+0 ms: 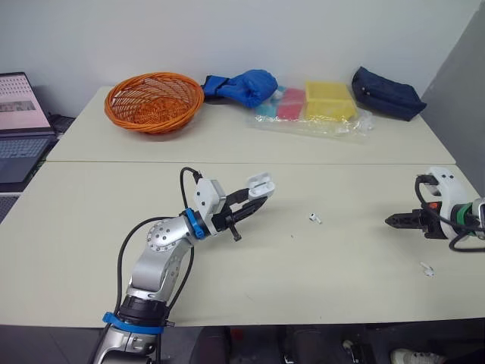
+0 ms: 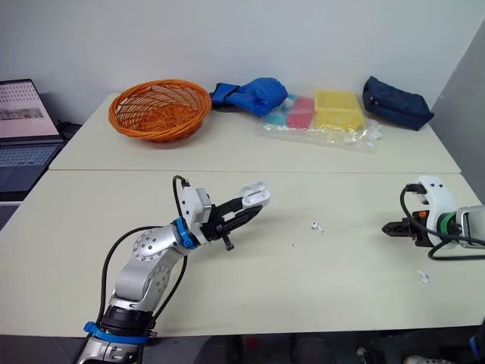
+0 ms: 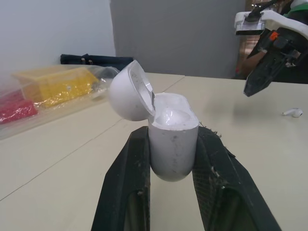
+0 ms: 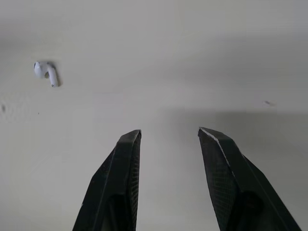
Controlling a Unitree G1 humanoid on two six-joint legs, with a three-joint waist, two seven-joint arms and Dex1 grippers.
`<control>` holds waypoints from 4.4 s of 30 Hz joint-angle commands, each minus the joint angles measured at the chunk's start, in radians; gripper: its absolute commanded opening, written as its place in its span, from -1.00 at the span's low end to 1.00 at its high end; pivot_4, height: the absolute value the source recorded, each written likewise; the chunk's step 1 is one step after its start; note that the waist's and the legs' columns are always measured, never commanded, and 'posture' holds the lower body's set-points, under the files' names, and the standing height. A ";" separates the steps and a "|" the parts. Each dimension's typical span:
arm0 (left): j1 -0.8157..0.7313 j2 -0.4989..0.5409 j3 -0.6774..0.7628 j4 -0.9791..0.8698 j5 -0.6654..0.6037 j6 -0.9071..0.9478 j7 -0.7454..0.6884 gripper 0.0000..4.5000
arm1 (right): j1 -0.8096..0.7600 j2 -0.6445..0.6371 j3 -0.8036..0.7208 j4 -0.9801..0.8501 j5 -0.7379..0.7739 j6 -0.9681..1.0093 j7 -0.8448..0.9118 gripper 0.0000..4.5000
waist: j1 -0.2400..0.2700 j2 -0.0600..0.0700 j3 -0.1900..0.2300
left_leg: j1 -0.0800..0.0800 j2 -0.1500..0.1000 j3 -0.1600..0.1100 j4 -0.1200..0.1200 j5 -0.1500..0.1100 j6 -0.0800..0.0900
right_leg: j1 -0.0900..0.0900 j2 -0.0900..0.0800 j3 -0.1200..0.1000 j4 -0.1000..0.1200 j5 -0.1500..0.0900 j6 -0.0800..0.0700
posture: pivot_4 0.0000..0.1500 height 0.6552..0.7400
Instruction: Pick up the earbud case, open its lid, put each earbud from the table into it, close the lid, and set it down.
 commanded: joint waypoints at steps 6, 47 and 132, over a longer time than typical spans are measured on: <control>0.022 0.002 0.005 -0.050 -0.014 -0.018 0.003 -0.64 | 0.330 -0.274 0.136 0.021 -0.559 -1.060 0.704 -0.15 | 0.002 0.000 0.000 | 0.000 0.000 0.001 0.002 0.000 0.000 | 0.000 0.000 -0.003 -0.002 0.000 0.001 | 1.00 1.00; 0.062 0.016 0.010 -0.131 -0.019 0.033 0.035 -0.64 | 0.195 -0.142 0.295 0.485 -1.015 -2.112 0.986 -0.15 | -0.002 0.001 0.000 | 0.011 0.000 0.013 0.003 0.000 0.000 | 0.005 0.000 0.004 0.004 0.003 -0.001 | 1.00 1.00; 0.067 0.012 0.003 -0.131 -0.017 0.025 0.045 -0.64 | -0.013 -0.061 0.316 0.582 -1.027 -1.994 1.001 -0.15 | -0.003 0.001 0.000 | 0.025 0.000 0.020 0.001 0.000 0.000 | 0.016 -0.003 0.007 0.003 -0.001 -0.007 | 1.00 1.00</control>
